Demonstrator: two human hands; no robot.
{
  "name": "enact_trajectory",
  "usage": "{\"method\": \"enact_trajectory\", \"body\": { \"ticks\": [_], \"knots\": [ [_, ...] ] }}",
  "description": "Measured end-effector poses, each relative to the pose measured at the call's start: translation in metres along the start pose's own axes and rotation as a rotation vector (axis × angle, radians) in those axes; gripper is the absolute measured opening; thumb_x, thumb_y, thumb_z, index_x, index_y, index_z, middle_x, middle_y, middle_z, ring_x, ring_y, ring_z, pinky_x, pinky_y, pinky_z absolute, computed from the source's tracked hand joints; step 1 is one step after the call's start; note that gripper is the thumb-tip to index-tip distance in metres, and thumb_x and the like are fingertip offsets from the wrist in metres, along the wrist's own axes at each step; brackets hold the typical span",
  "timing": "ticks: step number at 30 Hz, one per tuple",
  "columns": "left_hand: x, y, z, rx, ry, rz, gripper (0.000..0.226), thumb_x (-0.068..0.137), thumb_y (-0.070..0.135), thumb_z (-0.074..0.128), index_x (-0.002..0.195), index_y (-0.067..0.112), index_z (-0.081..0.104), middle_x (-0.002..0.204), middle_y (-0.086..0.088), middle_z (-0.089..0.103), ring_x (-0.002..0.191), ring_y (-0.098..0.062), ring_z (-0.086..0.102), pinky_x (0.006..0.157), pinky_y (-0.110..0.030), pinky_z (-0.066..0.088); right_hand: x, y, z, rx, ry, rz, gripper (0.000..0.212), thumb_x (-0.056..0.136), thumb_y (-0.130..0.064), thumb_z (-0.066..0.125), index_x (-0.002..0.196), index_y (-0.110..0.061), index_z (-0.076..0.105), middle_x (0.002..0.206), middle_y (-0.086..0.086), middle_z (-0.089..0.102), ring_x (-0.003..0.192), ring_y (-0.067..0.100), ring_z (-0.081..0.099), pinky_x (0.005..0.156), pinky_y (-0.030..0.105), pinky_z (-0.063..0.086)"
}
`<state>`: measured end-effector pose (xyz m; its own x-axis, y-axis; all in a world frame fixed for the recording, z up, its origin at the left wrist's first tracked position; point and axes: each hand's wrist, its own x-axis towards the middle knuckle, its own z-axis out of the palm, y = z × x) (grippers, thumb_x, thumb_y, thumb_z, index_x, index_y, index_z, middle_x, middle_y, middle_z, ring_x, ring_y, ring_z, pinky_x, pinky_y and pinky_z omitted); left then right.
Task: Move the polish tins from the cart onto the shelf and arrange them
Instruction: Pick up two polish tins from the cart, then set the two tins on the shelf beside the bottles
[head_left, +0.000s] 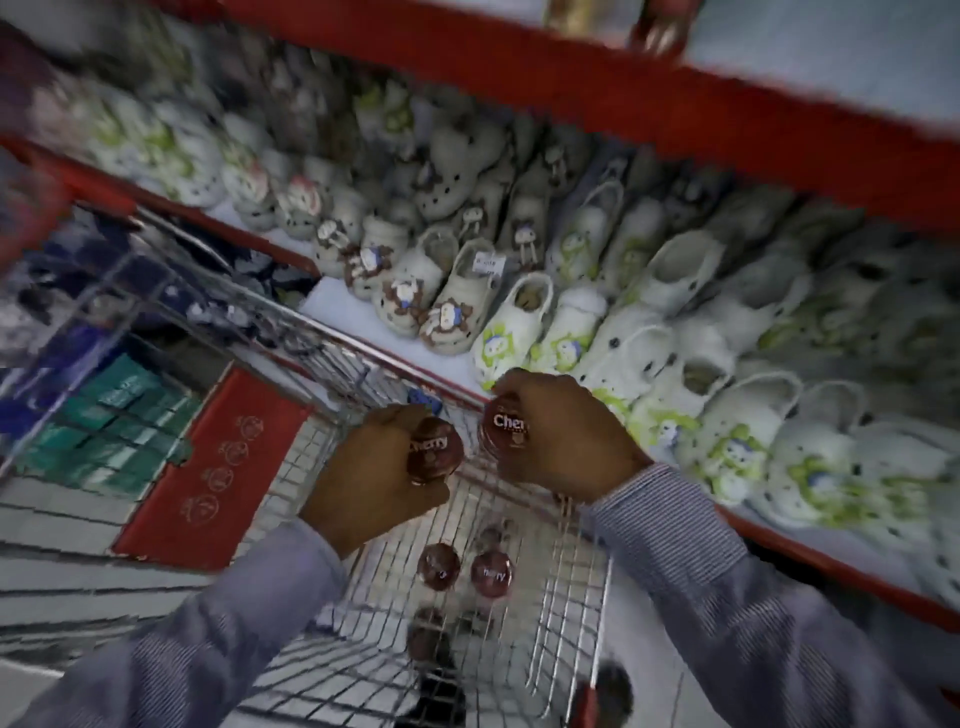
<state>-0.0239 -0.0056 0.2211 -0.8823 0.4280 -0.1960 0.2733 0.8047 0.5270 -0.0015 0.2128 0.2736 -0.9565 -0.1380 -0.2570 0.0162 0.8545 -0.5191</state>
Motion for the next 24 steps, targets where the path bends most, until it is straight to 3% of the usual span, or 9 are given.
{"method": "enact_trajectory", "body": {
  "ticks": [4,6,8,10,13,16,21,24],
  "knots": [
    [-0.013,0.074,-0.080,-0.051,0.126,0.065,0.088,0.054,0.049,0.082,0.133,0.018,0.056,0.114,0.001,0.070,0.108,-0.020,0.066,0.091,-0.037,0.057,-0.036,-0.038,-0.096,-0.052,0.108,-0.078,0.072,0.059,-0.036,0.083,0.124,-0.025,0.055,0.119,0.001,0.066,0.108,0.023,0.062,0.085,0.040,0.055],
    [-0.018,0.114,-0.118,-0.110,0.176,0.122,0.082,0.056,0.047,0.082,0.128,0.020,0.055,0.104,0.012,0.064,0.098,-0.009,0.066,0.082,-0.030,0.057,-0.057,-0.054,-0.144,-0.068,0.161,-0.093,0.071,0.056,-0.034,0.085,0.121,-0.025,0.059,0.116,-0.002,0.068,0.104,0.020,0.064,0.085,0.037,0.056],
    [-0.019,0.146,-0.147,-0.137,0.184,0.173,0.072,0.062,0.031,0.089,0.124,0.020,0.054,0.102,0.011,0.063,0.088,0.005,0.062,0.074,-0.018,0.053,-0.073,-0.061,-0.182,-0.083,0.232,-0.109,0.062,0.053,-0.034,0.085,0.111,-0.026,0.065,0.109,-0.004,0.071,0.099,0.017,0.066,0.085,0.036,0.056],
    [-0.018,0.176,-0.170,-0.085,0.204,0.242,0.075,0.061,0.037,0.086,0.125,0.022,0.051,0.110,0.008,0.067,0.091,-0.001,0.063,0.078,-0.026,0.056,-0.089,-0.060,-0.216,-0.085,0.303,-0.106,0.060,0.051,-0.037,0.085,0.107,-0.027,0.066,0.106,-0.005,0.071,0.097,0.015,0.065,0.085,0.038,0.056],
    [-0.006,0.210,-0.191,-0.062,0.194,0.327,0.077,0.050,0.057,0.075,0.117,0.032,0.046,0.103,0.014,0.069,0.087,0.001,0.066,0.074,-0.029,0.058,-0.108,-0.051,-0.255,-0.115,0.381,-0.047,0.069,0.057,-0.036,0.086,0.120,-0.028,0.060,0.118,-0.003,0.066,0.107,0.016,0.060,0.093,0.037,0.053],
    [0.020,0.247,-0.202,-0.019,0.179,0.383,0.074,0.053,0.046,0.081,0.115,0.036,0.042,0.099,0.014,0.071,0.081,0.002,0.068,0.067,-0.025,0.058,-0.113,-0.031,-0.284,-0.112,0.474,0.036,0.079,0.058,-0.039,0.085,0.130,-0.026,0.054,0.128,0.000,0.061,0.116,0.018,0.058,0.097,0.037,0.052],
    [0.076,0.308,-0.203,0.023,0.203,0.468,0.076,0.054,0.044,0.079,0.119,0.026,0.045,0.110,0.002,0.065,0.097,-0.015,0.065,0.084,-0.035,0.056,-0.092,0.013,-0.318,-0.069,0.552,0.168,0.092,0.054,-0.035,0.087,0.133,-0.021,0.044,0.133,0.009,0.058,0.119,0.026,0.058,0.096,0.041,0.053],
    [0.117,0.336,-0.196,0.085,0.180,0.485,0.072,0.061,0.032,0.085,0.118,0.019,0.042,0.104,-0.005,0.065,0.093,-0.022,0.064,0.078,-0.038,0.054,-0.073,0.037,-0.328,-0.037,0.570,0.231,0.096,0.055,-0.029,0.089,0.135,-0.015,0.038,0.133,0.013,0.058,0.119,0.029,0.058,0.093,0.041,0.054]
  ]
}}
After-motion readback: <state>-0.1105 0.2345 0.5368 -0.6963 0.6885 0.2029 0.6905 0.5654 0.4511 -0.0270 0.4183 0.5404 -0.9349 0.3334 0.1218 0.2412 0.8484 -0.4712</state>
